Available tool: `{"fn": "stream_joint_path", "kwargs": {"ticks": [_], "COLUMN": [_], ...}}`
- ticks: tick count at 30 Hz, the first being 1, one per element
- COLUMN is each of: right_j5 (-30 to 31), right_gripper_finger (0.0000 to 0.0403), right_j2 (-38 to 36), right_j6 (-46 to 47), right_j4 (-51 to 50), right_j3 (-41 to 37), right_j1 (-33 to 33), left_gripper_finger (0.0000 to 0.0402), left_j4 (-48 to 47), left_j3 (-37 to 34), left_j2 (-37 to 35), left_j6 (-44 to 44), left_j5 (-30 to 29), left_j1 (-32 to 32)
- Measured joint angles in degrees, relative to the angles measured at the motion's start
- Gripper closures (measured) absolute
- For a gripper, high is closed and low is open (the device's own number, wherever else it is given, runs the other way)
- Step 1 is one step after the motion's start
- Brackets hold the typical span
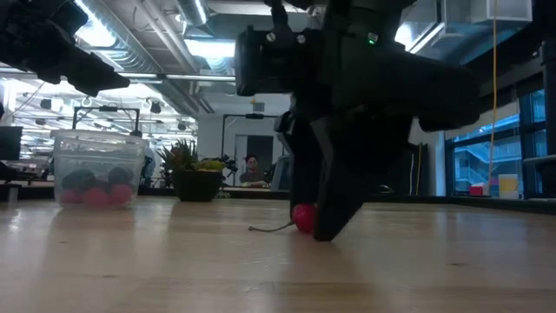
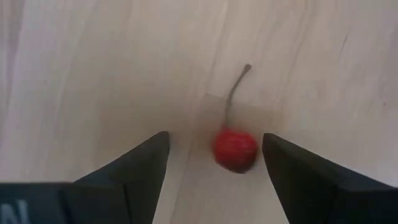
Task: Pick and placing Produce into tupperware
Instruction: Put the red cherry into the transparent container
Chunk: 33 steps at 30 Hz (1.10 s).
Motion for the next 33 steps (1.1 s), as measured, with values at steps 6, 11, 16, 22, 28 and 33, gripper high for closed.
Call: {"fn": "stream_joint_path", "kwargs": {"ticks": [6, 11, 16, 22, 28, 33], "right_j5": [-1.10, -1.44, -1.45, -1.10, -0.61, -0.15], "right_gripper_finger": [0.0164, 0.0206, 0.0253, 0.0305, 0.0347, 0.0350], "right_j2": [0.14, 0.14, 0.19, 0.23, 0.23, -0.41], "right_j6": [-0.72, -2.05, -3.18, -3.20, -3.28, -5.36], "right_j4": [0.08, 0.23, 0.54, 0.76, 0.76, -0.06], "right_j3": [-0.13, -0.15, -0.17, -0.22, -0.22, -0.24], "right_j1": [-0.45, -0.66, -0.73, -0.75, -0.79, -1.90], "left_gripper_finger": [0.0190, 0.0190, 0.0190, 0.0190, 0.0190, 0.0190], "left_j4": [-0.01, -0.01, -0.01, -0.01, -0.01, -0.03], "left_j3": [0.00, 0.00, 0.00, 0.00, 0.00, 0.00], "left_j2": [0.00, -0.01, 0.00, 0.00, 0.00, 0.00], "left_j6": [0.00, 0.00, 0.00, -0.08, -0.04, -0.06], "left_j5": [0.00, -0.02, -0.02, -0.02, 0.00, -0.02], "left_j1": [-0.02, 0.00, -0.02, 0.00, 0.00, 0.00]}}
